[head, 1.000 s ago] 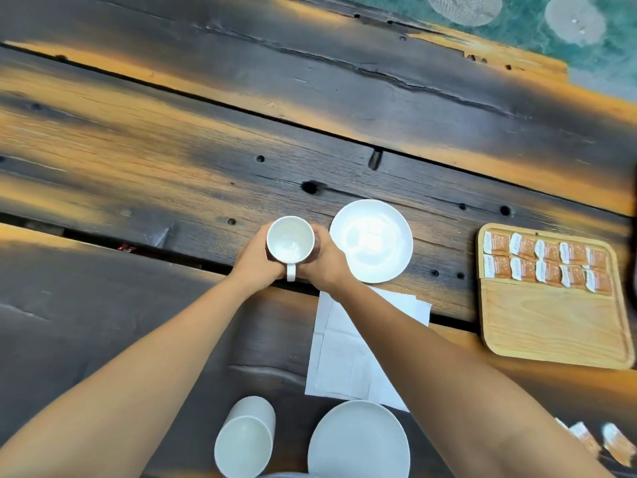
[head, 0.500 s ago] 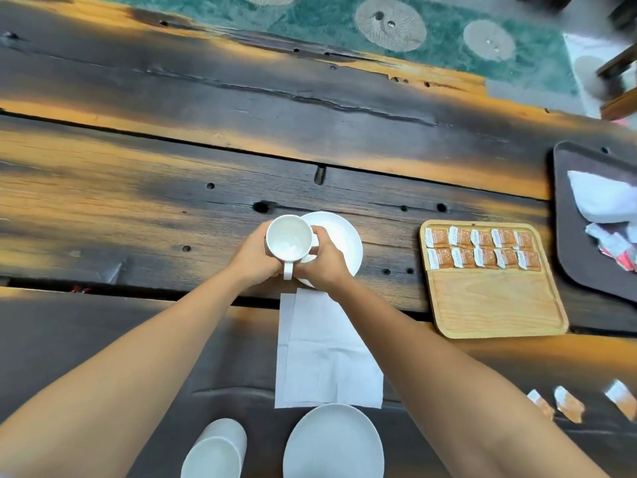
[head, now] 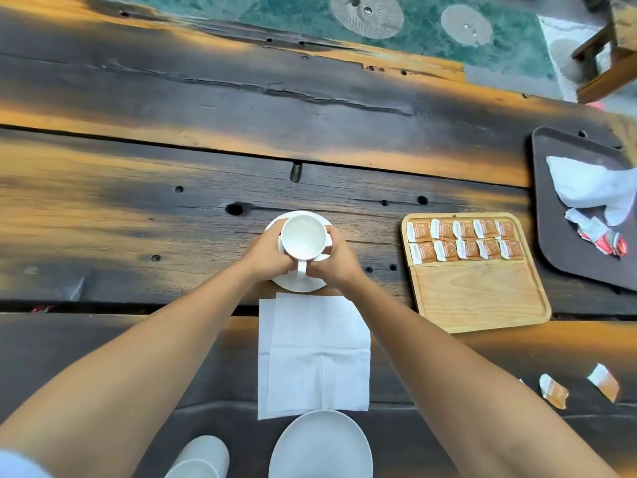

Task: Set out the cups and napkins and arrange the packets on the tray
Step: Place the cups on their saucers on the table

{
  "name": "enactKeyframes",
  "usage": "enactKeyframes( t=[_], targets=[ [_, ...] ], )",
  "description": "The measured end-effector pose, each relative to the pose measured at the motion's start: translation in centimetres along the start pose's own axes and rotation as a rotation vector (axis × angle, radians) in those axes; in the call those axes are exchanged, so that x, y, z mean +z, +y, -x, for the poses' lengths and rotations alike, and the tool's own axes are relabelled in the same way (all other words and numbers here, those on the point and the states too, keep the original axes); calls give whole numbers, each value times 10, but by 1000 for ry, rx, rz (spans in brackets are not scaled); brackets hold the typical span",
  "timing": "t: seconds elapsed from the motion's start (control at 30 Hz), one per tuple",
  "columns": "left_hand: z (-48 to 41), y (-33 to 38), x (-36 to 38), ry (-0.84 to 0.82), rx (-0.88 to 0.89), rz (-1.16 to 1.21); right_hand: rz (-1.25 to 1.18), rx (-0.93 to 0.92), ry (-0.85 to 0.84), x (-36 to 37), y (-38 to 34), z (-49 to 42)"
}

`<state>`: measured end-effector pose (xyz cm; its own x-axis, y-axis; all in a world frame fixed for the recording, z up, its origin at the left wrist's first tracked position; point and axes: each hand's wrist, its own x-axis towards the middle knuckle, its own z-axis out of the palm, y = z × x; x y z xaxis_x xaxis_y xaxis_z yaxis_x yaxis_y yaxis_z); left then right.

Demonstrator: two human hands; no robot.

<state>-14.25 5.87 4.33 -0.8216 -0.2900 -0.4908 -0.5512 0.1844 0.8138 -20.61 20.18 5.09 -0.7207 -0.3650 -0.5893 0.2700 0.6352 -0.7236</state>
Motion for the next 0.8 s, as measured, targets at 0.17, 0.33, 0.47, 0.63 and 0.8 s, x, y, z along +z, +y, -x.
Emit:
enactKeyframes(
  t=[0.17,0.33,0.47,0.63,0.8],
  targets=[
    [-10,-6,7,6,-2,-42,5,7,-3,-2,6,-7],
    [-17,-7,11,1,8,-70,3,12,5,-4,12,-12],
    [-19,-12,12,7,-2,-77,27,14,8,-2,16,-15],
    [-19,-16,11,14,-8,-53,58,40,13,-1,15,-18],
    [-20,-15,10,10,-19,-30,44,47,12,3,16,-19]
  ],
)
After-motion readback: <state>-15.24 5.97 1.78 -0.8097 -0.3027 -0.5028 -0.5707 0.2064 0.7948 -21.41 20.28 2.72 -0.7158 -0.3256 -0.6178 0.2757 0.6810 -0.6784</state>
